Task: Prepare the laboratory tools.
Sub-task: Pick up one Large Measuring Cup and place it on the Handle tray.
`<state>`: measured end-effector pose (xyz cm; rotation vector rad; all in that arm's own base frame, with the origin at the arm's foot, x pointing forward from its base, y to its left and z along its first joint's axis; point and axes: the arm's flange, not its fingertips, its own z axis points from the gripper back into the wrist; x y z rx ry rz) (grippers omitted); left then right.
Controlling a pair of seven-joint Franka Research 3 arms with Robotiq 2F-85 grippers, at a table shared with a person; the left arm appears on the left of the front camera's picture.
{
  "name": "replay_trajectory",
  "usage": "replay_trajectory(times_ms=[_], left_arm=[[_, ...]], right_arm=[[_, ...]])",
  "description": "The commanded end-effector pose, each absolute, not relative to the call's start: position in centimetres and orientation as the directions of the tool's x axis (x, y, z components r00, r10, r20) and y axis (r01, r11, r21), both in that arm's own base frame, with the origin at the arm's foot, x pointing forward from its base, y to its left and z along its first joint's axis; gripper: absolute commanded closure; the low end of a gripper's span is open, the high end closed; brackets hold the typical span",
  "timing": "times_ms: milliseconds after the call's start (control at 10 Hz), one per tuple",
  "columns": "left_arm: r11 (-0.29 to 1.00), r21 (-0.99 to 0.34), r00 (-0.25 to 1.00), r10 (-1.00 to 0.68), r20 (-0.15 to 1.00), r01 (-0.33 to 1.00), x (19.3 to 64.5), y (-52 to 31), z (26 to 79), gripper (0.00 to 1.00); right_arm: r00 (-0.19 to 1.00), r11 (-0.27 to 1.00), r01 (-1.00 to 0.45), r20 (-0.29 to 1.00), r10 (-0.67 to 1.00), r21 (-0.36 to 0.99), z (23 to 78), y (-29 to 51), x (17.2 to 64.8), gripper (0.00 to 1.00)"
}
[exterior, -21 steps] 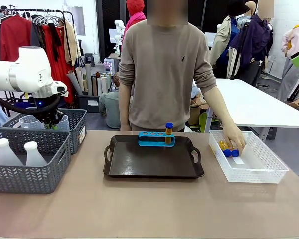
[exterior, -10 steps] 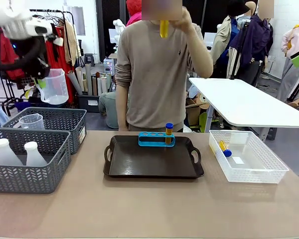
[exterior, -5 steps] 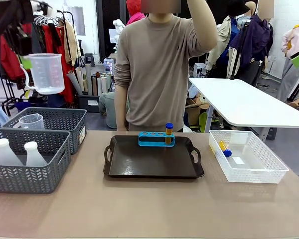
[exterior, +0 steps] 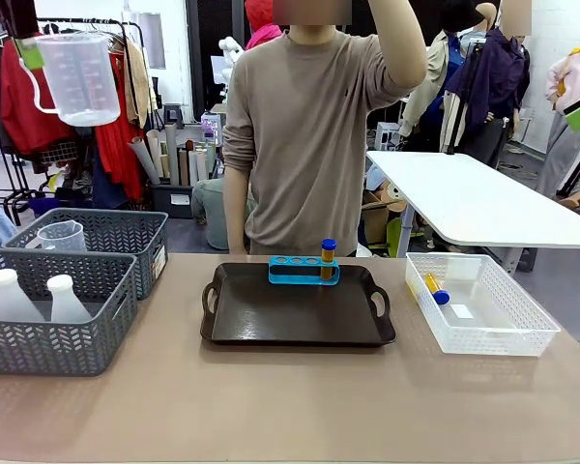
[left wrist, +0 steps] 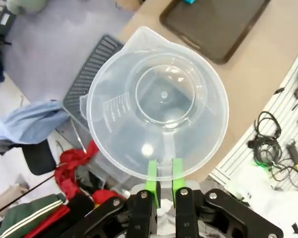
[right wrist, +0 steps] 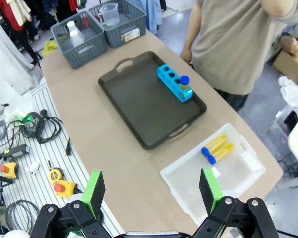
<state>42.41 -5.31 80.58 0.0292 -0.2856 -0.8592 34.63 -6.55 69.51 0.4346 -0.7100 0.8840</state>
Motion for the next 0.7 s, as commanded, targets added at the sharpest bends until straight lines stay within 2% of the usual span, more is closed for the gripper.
replay_trajectory(times_ms=[0, 100, 600], left_arm=[[0.641, 0.128, 0.596, -0.757, 0.269, 0.757, 42.9, -4.7, 79.1, 1.0], [0.655, 0.14, 0.617, -0.75, 0.236, 0.742, 42.4, -5.3, 80.6, 1.0], [0.652, 0.14, 0.614, -0.753, 0.238, 0.746, 42.6, -5.6, 80.4, 1.0]], right_arm=[[0.408, 0.551, -0.832, 0.736, 0.541, 0.056, 69.7, -6.4, 34.7, 0.0], [0.408, 0.551, -0.832, 0.736, 0.541, 0.056, 69.7, -6.4, 34.7, 0.0], [0.408, 0.551, -0.832, 0.736, 0.541, 0.056, 69.7, -6.4, 34.7, 0.0]])
